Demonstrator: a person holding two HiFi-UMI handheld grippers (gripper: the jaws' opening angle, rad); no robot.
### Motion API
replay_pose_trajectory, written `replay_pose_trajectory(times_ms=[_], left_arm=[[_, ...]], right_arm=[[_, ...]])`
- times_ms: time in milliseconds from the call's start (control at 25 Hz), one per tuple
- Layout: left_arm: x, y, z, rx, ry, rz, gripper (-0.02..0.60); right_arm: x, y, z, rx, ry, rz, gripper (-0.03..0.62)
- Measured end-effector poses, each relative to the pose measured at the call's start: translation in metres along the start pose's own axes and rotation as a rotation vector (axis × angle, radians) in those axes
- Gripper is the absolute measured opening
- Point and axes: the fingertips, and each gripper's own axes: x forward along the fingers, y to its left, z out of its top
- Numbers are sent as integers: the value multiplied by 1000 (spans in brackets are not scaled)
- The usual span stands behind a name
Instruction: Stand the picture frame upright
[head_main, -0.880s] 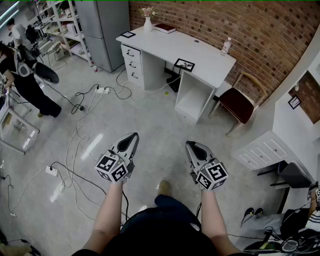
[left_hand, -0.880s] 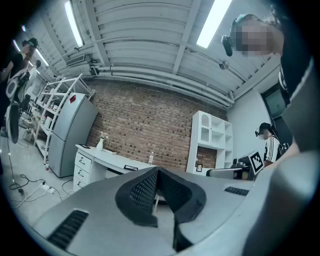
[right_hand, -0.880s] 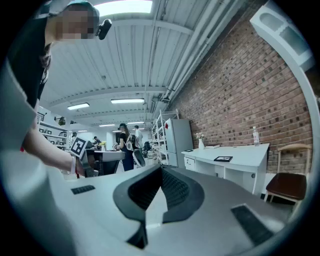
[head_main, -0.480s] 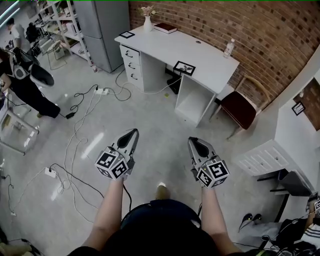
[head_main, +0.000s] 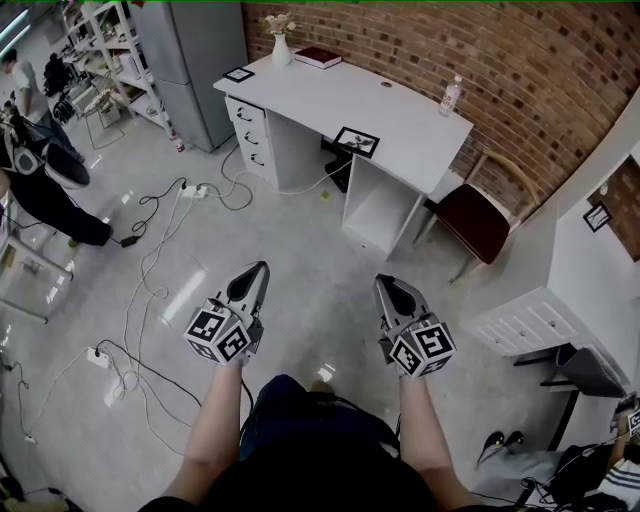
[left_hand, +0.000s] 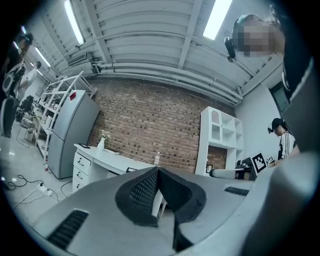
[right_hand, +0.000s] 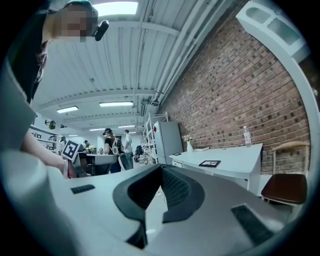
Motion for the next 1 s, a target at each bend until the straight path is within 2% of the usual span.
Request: replay_pose_trajectory(times_ms=[360,520,760,1000], left_arm=[[25,8,-5,-8,31,3,0],[45,19,-4,-16,33,-6,0],[86,40,-6,-6,58,-20,0],[133,72,3,-44,37,-30,0]], right_arm=[[14,-26,-8,65,16,-7,0],[30,-40,-3,62,12,-17,0],[60,-66,1,69,16,-30,0],[99,-95,8,67,18,-37,0]])
